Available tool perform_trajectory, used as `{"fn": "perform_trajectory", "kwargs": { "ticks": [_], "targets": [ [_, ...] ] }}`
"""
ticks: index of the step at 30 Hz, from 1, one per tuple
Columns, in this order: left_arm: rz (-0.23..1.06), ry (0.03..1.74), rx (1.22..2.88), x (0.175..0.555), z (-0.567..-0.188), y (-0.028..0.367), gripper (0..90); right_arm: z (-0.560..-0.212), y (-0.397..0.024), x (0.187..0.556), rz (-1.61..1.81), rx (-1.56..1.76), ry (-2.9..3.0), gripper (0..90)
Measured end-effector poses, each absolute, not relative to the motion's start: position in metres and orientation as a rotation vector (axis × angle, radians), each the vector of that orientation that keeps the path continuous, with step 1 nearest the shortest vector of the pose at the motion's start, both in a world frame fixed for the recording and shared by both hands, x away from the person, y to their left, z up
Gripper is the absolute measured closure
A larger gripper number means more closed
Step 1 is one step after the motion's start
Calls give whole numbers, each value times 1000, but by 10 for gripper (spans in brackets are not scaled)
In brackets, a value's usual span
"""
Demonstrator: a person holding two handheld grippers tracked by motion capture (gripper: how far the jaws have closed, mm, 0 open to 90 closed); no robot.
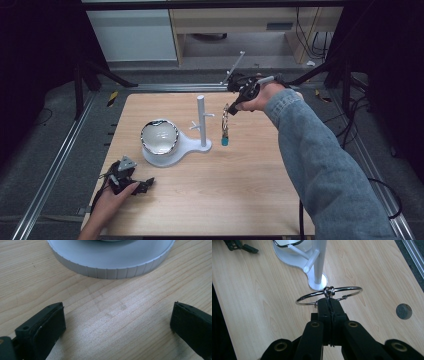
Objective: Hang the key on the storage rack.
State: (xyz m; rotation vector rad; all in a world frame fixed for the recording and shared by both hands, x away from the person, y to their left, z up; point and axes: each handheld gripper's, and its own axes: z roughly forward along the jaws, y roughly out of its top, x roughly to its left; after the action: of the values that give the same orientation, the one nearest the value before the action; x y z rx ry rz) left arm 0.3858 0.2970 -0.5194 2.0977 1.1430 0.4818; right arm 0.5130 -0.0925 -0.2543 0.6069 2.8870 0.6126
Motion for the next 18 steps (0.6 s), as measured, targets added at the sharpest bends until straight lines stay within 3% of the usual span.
{"fn": "perform_trajectory", "kwargs": {
  "ticks": [18],
  "targets": [
    [482,1142,2098,386,-519,297,0,-253,-72,516,613,566,2904,890]
  ]
}}
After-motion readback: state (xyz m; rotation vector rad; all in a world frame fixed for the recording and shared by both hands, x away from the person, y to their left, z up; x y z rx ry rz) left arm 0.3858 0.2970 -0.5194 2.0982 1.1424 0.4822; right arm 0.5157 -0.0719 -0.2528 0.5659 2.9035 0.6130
